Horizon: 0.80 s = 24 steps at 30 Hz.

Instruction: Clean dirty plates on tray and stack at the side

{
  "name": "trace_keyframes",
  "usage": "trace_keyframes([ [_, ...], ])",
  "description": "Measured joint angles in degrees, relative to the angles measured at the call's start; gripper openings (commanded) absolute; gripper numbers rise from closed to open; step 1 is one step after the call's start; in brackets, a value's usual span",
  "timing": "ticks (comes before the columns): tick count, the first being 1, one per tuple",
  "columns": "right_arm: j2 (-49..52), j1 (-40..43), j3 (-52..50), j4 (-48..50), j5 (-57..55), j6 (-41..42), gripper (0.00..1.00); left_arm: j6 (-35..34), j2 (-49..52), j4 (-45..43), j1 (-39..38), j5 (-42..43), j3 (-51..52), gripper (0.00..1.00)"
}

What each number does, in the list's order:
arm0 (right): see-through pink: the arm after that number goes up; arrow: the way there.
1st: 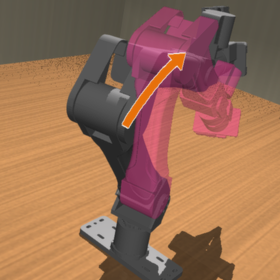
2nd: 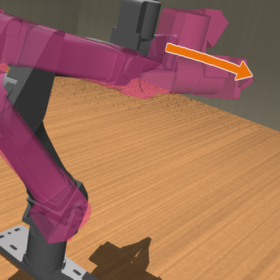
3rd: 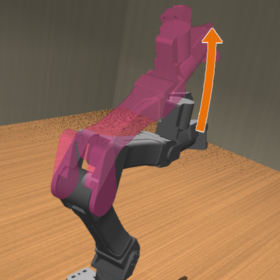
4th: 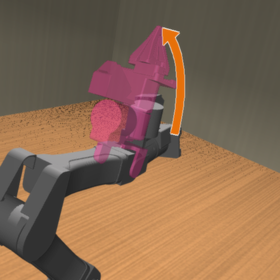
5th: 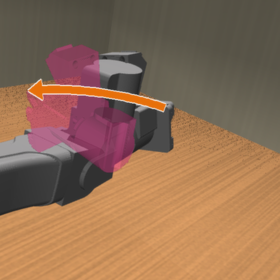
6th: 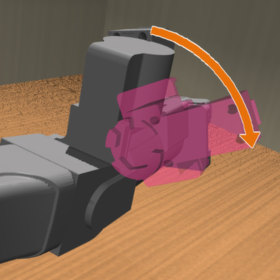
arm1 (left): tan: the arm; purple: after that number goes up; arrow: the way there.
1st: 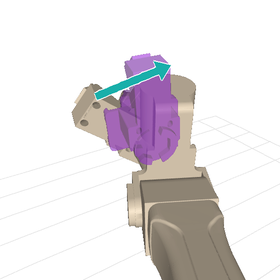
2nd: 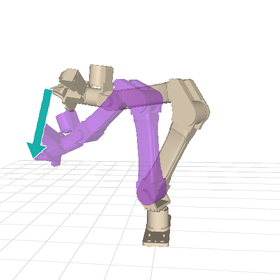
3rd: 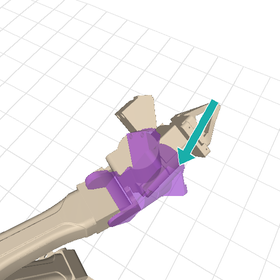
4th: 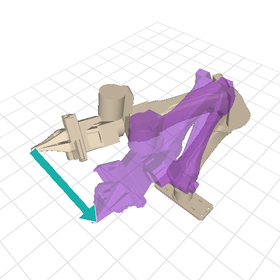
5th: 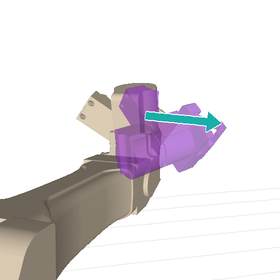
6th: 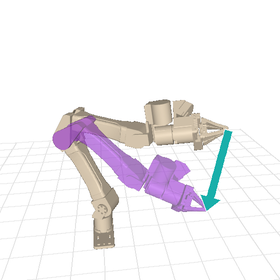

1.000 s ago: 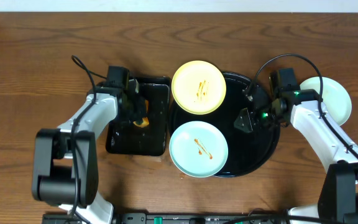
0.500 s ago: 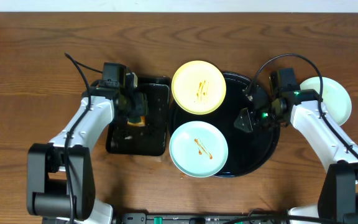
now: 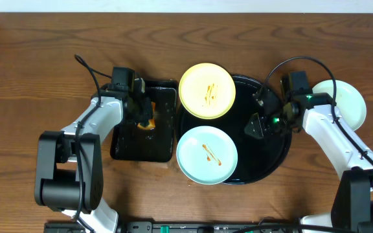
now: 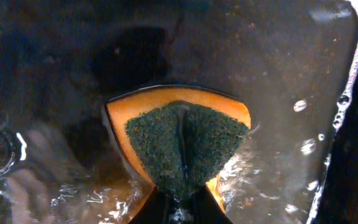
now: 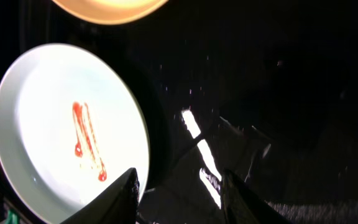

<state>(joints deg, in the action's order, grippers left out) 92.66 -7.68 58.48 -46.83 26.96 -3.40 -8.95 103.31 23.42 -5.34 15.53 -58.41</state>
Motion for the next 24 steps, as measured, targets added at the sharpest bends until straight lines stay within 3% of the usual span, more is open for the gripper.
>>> trace_keyframes([
  [12, 0.0, 0.0, -1.6, -0.8, 0.4, 0.0, 0.41, 0.0, 0.0, 0.2, 0.0, 0.0, 0.0, 0.08],
  [24, 0.0, -0.1, -10.2, 3.1, 7.3, 0.0, 0.43, -0.2, 0.0, 0.2, 0.0, 0.0, 0.0, 0.08],
])
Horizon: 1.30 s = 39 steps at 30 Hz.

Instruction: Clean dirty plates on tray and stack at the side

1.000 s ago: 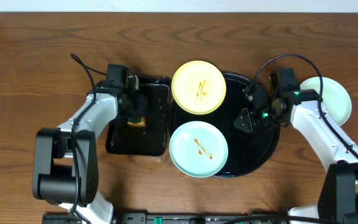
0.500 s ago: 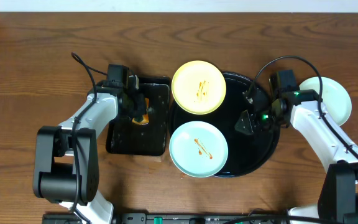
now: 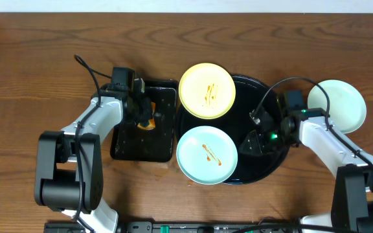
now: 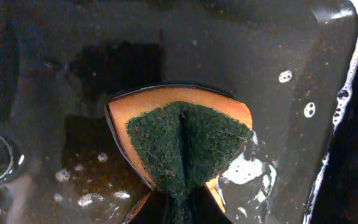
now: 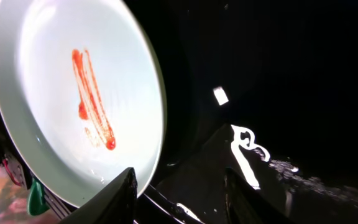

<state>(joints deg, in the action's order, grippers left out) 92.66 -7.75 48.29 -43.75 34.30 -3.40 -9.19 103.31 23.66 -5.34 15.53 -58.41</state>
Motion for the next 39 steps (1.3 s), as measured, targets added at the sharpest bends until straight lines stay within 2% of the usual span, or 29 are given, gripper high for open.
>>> trace_keyframes([
  [7, 0.0, -4.0, -2.3, 4.0, 1.8, 1.6, 0.43, 0.0, 0.0, 0.0, 0.0, 0.0, 0.0, 0.08],
  [14, 0.0, -8.2, -2.4, 6.8, -0.4, 7.2, 0.38, 0.0, 0.0, 0.0, 0.0, 0.0, 0.0, 0.08],
  [21, 0.0, -8.6, -2.7, 7.4, -3.1, 12.0, 0.35, 0.0, 0.0, 0.1, 0.0, 0.0, 0.0, 0.08],
  [32, 0.0, -8.7, -6.7, 10.2, -3.0, 14.6, 0.29, 0.0, 0.0, 0.1, 0.0, 0.0, 0.0, 0.08],
  [39, -0.1, -8.7, -8.4, 14.0, -1.4, 15.8, 0.13, 0.0, 0.0, 0.1, 0.0, 0.0, 0.0, 0.08],
])
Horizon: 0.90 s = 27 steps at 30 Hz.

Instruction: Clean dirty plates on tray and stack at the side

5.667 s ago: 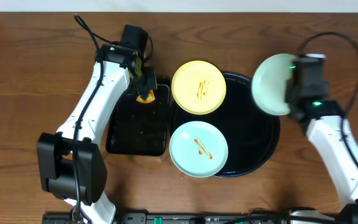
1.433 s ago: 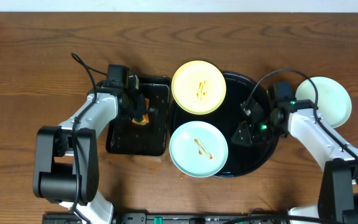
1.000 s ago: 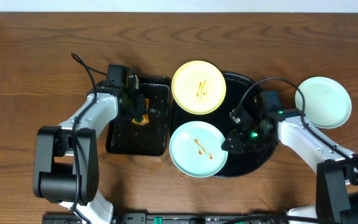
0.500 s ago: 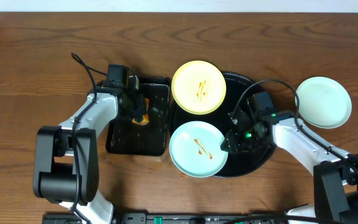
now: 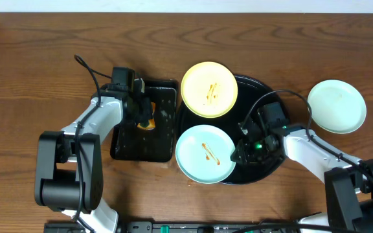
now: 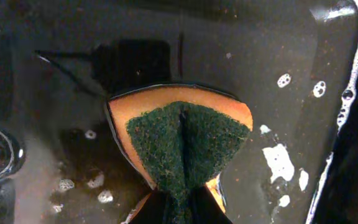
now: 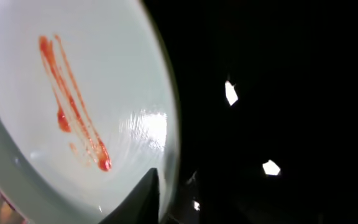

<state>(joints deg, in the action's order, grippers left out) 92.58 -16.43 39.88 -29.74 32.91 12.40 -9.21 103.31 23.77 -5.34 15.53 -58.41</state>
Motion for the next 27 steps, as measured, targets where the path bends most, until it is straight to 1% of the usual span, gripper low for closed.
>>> trace_keyframes([
  [1, 0.0, 0.0, -0.1, 0.7, 0.0, 0.1, 0.1, 0.0, 0.0, 0.0, 0.0, 0.0, 0.0, 0.08],
  [2, 0.0, 0.0, -0.3, 1.6, -0.1, 0.1, 0.1, 0.0, 0.0, 0.0, 0.0, 0.0, 0.0, 0.08],
  [4, 0.0, 0.0, -0.5, 3.1, -0.4, 0.6, 0.06, 0.0, 0.0, 0.0, 0.0, 0.0, 0.0, 0.08],
  [5, 0.0, 0.0, -0.6, 4.1, -0.5, 0.9, 0.01, 0.0, 0.0, 0.0, 0.0, 0.0, 0.0, 0.08],
  [10, 0.0, 0.0, -0.7, 7.0, -2.1, 1.5, 0.01, 0.0, 0.0, 0.0, 0.0, 0.0, 0.0, 0.08],
  [13, 0.0, 0.2, -0.4, 6.1, -3.4, 1.7, 0.01, 0.0, 0.0, 0.0, 0.0, 0.0, 0.0, 0.08],
  [16, -0.1, 2.0, 1.1, 3.1, -5.8, 1.4, 0.01, 0.0, 0.0, 0.2, 0.0, 0.0, 0.0, 0.08],
  [21, -2.3, 7.5, 4.4, -0.3, -13.4, -0.1, 0.01, 0.0, 0.0, 0.3, 0.0, 0.0, 0.0, 0.07],
  [27, -5.5, 11.9, 6.6, 1.6, -23.2, -3.4, 0.01, 0.0, -0.7, 1.5, 0.0, 0.0, 0.0, 0.07],
])
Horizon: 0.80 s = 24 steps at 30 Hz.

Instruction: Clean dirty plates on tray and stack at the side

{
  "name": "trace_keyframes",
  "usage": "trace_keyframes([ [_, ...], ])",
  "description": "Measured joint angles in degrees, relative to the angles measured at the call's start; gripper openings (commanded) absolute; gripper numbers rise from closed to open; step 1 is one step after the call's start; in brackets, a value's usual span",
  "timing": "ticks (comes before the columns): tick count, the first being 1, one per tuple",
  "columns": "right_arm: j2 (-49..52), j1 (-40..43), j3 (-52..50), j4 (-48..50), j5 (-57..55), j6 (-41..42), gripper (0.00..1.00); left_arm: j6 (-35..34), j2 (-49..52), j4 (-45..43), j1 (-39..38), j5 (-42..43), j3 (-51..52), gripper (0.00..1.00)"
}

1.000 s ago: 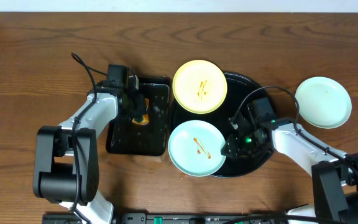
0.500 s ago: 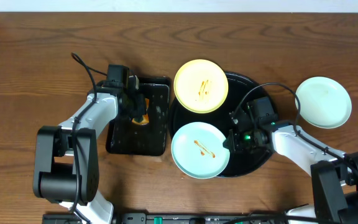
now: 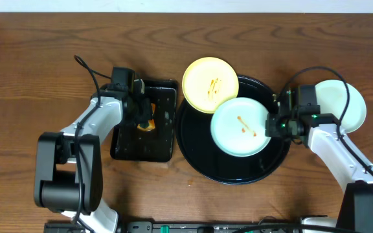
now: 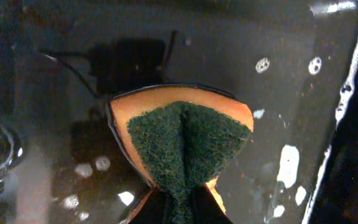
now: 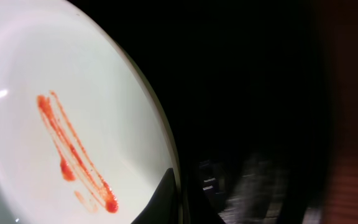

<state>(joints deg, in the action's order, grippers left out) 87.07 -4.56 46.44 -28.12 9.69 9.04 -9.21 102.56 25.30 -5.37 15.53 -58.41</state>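
Note:
A pale mint plate (image 3: 240, 125) streaked with red sauce (image 5: 73, 155) hangs over the round black tray (image 3: 199, 155), my right gripper (image 3: 272, 124) shut on its right rim (image 5: 166, 149). A yellow plate (image 3: 210, 85) with an orange smear rests at the tray's upper left edge. In the black wash tub (image 3: 164, 150) my left gripper (image 4: 179, 205) is shut on a folded orange-and-green sponge (image 4: 182, 140) above soapy water. A clean mint plate (image 3: 345, 103) lies on the table at the right.
Brown wooden table (image 3: 44, 52) all round. The wash tub stands directly left of the tray. Cables loop above both arms.
My right gripper, then at the lower-left plate's rim on the tray, has closed on it and now holds the plate further right and up over the tray. The left gripper keeps the sponge still.
My right gripper was open over the tray's right half, then stood lower and nearer the sauce-streaked mint plate, then reached its rim. Now it holds that plate over the tray's right part. The left gripper stayed shut on the sponge in the tub throughout.

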Motion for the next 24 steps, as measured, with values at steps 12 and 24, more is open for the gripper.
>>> trace_keyframes([
  [12, 1.6, 0.2, 0.0, -1.1, -4.3, -2.6, 0.01, -1.5, -13.0, 10.0, -2.7, 0.6, -3.4, 0.07],
  [24, 1.6, 0.2, 0.0, -1.1, -4.4, -2.8, 0.01, -1.2, -13.1, -2.2, -9.7, -4.5, -7.5, 0.07],
])
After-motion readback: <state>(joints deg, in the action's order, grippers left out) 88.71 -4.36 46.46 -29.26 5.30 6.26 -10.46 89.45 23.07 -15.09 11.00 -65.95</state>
